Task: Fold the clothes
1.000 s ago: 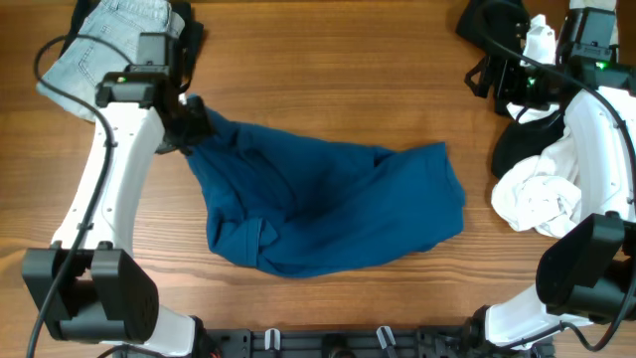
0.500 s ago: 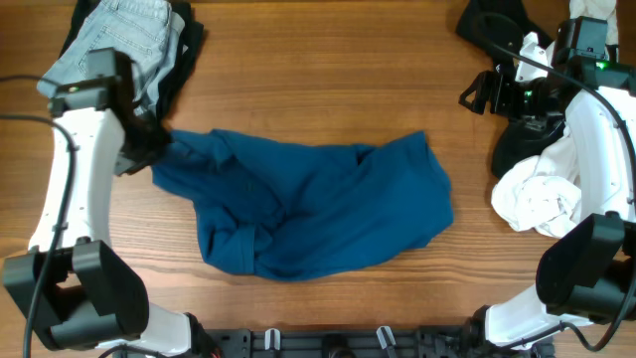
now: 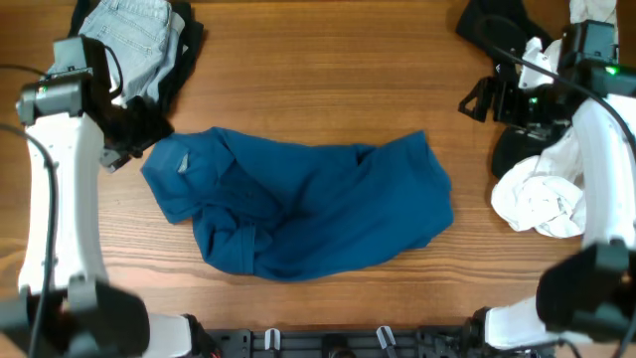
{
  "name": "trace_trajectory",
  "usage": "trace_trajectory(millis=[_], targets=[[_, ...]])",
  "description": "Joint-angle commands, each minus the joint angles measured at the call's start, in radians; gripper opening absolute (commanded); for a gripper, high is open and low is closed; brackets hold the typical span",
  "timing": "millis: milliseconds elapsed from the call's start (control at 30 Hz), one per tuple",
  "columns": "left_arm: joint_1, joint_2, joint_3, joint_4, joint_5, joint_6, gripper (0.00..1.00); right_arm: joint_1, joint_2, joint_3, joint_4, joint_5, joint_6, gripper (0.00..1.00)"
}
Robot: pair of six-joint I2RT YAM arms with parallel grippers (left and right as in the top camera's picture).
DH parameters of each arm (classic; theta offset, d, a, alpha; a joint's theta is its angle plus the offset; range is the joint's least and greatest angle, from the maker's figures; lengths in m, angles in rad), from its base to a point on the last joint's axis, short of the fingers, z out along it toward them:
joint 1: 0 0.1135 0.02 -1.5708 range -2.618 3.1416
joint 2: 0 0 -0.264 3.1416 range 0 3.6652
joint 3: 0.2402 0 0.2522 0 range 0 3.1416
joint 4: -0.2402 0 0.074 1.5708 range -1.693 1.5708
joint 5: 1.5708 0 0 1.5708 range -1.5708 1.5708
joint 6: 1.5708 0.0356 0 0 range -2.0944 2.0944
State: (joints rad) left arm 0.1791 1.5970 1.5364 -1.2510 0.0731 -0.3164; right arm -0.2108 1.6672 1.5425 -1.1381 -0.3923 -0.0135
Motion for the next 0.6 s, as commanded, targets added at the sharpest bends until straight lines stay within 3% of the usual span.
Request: trace_trajectory(millis=[0,100,167,367,567], targets=[[-0.109,-0.113,0.035,-0.076,0.138,0.076,0.77,0.004,-0.119,0.008,-0.067,0.005,-0.003,1.0],[-0.223,-0.114,0.033,-0.161,0.138,0.074,0.75,0.004,-0.15,0.008,-0.112,0.029,0.006,1.0],[-0.315,-0.112,0.012,-0.195,0.129,0.044,0.69,0.004,-0.152,0.008,-0.116,0.029,0.04,1.0],[-0.517,-0.114,-0.146,-0.2,-0.031,-0.215,0.7,0.004,-0.15,0.005,-0.109,0.029,0.039,1.0],[-0.619,-0.114,-0.415,-0.047,-0.025,-0.458,0.68,0.004,-0.15,0.003,-0.095,0.029,0.039,1.0]])
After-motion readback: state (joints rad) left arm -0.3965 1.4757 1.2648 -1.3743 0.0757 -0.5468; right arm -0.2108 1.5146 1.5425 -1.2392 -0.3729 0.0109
